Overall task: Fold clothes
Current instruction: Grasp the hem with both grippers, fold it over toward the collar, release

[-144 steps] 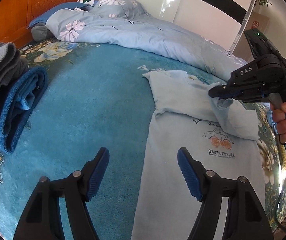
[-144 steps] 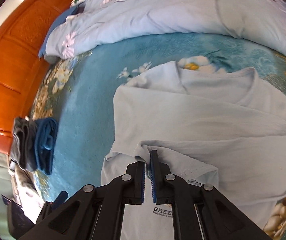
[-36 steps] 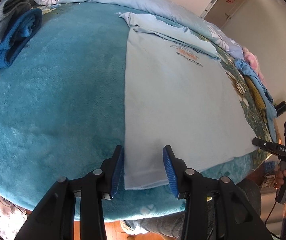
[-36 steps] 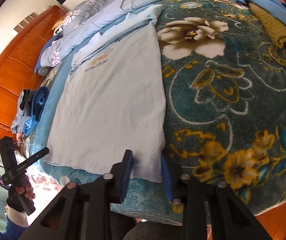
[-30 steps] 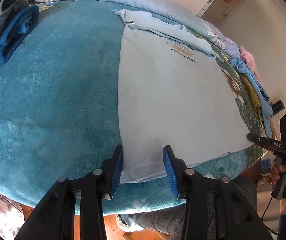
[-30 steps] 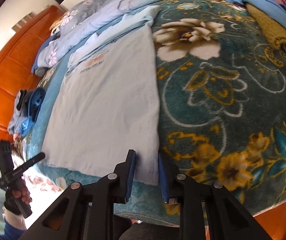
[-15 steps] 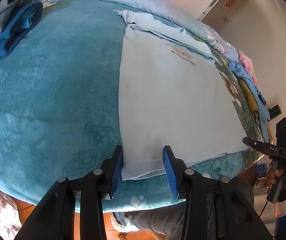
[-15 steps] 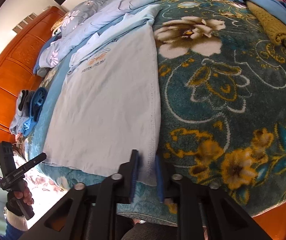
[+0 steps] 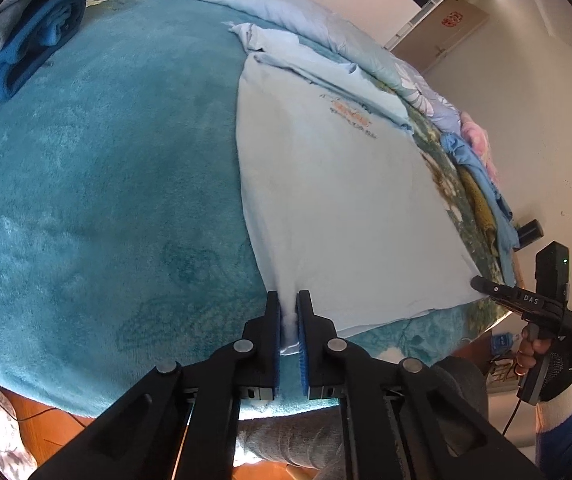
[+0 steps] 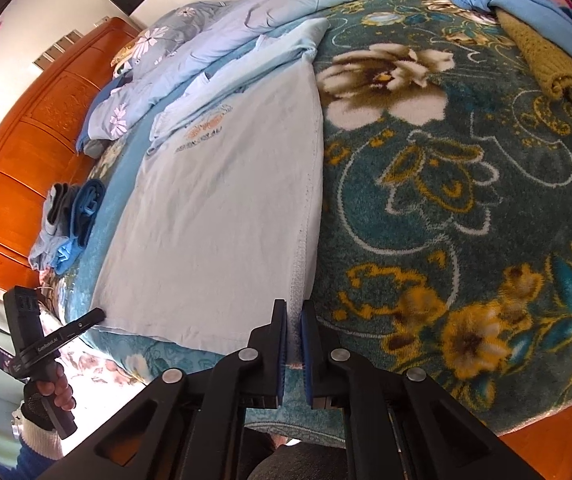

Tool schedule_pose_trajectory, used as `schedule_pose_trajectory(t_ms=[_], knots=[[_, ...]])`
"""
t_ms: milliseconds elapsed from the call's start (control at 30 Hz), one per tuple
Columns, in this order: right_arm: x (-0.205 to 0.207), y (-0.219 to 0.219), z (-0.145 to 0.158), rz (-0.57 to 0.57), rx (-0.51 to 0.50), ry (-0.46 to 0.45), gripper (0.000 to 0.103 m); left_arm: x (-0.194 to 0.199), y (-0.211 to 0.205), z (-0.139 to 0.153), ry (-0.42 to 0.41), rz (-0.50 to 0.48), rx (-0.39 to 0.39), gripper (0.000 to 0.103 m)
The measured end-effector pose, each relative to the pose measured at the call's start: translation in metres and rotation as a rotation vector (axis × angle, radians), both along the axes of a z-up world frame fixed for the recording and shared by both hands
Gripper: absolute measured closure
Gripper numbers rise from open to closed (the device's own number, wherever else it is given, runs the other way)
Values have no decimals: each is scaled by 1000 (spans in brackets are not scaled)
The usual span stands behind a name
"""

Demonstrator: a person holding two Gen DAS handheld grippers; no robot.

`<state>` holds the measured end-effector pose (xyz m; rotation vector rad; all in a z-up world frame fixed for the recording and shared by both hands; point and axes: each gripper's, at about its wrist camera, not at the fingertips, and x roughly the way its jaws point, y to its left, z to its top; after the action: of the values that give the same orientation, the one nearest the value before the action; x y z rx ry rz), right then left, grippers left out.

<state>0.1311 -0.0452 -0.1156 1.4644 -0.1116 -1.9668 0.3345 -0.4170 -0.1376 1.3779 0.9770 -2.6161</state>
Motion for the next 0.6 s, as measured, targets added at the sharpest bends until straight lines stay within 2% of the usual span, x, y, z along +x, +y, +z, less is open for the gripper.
schedule_pose_trajectory(t_ms=[300, 600], knots=[[-12, 1, 28, 10, -82, 40, 97, -5, -15, 37, 129, 17, 5, 97], [-47, -15, 58, 9, -152, 80, 97, -42, -32, 68, 214, 21, -26, 97]])
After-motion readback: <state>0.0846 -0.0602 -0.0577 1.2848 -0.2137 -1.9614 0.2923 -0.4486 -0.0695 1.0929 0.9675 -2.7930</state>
